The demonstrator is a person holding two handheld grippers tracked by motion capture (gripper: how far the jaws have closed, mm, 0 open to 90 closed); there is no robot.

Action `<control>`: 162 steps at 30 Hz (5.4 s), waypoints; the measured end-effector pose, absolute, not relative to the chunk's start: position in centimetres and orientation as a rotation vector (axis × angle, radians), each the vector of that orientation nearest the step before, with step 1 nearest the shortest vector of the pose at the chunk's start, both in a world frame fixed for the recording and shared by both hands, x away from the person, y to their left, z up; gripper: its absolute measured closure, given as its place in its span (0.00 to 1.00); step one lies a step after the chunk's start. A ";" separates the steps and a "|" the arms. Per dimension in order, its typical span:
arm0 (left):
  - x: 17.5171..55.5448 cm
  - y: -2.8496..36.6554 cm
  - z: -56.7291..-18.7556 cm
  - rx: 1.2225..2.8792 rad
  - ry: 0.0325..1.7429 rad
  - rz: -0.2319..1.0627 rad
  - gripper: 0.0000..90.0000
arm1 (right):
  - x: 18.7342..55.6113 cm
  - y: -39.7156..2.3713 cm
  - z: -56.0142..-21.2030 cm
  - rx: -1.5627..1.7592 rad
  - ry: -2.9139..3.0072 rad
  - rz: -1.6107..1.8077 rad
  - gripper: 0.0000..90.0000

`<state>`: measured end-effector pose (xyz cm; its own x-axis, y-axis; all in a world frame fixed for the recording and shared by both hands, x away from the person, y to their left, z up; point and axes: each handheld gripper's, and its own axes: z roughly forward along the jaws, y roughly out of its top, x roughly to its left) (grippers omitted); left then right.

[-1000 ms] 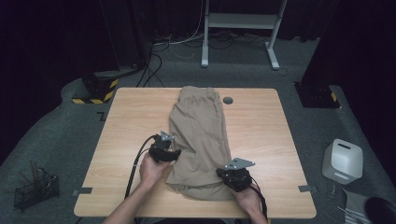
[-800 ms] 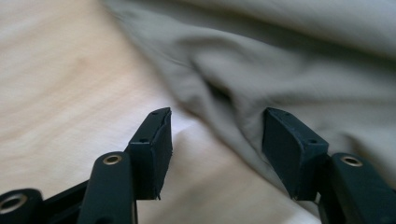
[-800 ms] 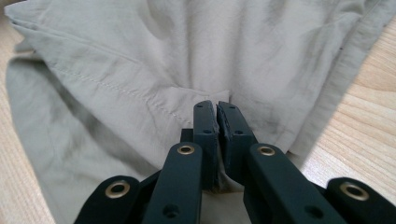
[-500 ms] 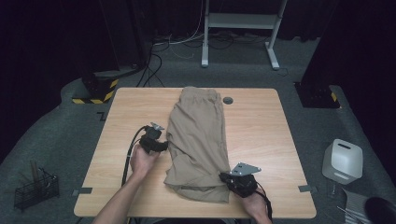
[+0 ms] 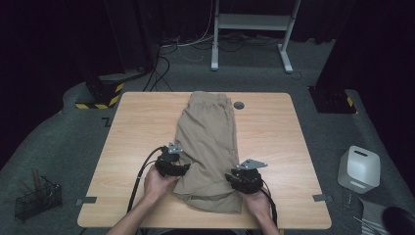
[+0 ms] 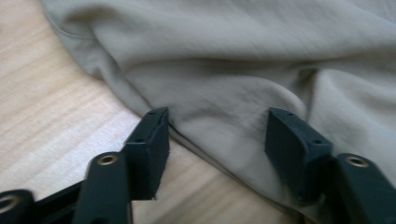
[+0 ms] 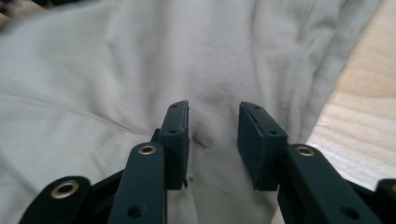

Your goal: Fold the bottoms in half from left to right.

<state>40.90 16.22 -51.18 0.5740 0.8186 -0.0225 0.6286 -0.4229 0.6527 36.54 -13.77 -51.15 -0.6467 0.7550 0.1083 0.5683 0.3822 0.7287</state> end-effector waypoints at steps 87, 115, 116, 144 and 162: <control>36.9 16.2 -51.0 2.229 1.029 0.364 0.86 | 34.6 -14.6 -51.9 1.055 2.382 1.069 0.91; 35.5 19.6 -49.8 2.055 1.127 0.300 0.57 | 32.9 -16.0 -49.7 1.007 2.350 1.255 0.74; 35.6 19.3 -49.8 2.061 1.125 0.300 0.56 | 33.4 -15.7 -49.8 1.025 2.346 1.240 0.73; 39.2 16.9 -48.1 2.025 1.088 0.388 0.66 | 41.6 -14.8 -49.5 1.192 2.335 0.992 0.71; 37.2 15.7 -51.3 2.164 1.100 0.376 0.50 | 37.8 -16.0 -49.5 1.079 2.358 1.054 0.98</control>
